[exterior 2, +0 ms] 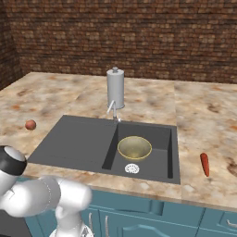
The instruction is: Remove the carrot and onion from the sink. Then move the bowl and cup from the counter to the sink for washing.
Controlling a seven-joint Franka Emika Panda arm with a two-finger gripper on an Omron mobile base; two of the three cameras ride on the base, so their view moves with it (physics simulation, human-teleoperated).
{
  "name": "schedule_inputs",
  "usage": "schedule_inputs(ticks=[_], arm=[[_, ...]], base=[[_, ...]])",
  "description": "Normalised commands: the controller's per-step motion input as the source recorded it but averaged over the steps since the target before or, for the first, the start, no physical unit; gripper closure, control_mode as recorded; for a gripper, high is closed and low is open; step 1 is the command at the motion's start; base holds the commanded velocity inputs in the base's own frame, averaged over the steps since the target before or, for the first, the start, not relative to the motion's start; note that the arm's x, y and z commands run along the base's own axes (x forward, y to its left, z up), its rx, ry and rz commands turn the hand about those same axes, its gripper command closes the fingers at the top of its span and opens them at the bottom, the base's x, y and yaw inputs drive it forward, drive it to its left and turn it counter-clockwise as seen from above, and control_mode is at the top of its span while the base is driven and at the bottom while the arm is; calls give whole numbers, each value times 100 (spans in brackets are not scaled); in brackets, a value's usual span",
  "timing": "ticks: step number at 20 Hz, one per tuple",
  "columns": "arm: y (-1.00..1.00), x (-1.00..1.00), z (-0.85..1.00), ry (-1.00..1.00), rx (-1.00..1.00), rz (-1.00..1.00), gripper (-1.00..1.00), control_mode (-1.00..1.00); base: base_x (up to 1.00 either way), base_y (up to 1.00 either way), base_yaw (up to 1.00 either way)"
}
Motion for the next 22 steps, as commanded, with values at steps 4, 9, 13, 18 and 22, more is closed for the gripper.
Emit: schedule_inputs(ticks=[4, 9, 13, 18, 22], arm=[[41, 15, -2, 0, -3, 6, -100, -100], [34, 15, -2, -3, -5, 0, -100, -100], [35, 14, 0, 0, 0, 0, -100, -100], [33, 11, -1, 0, 0, 0, -100, -100], [30, 11, -10, 0, 0, 0, -100, -100]], base=[[0, 0, 0], [0, 0, 0], [0, 0, 0], [0, 0, 0], [0, 0, 0]])
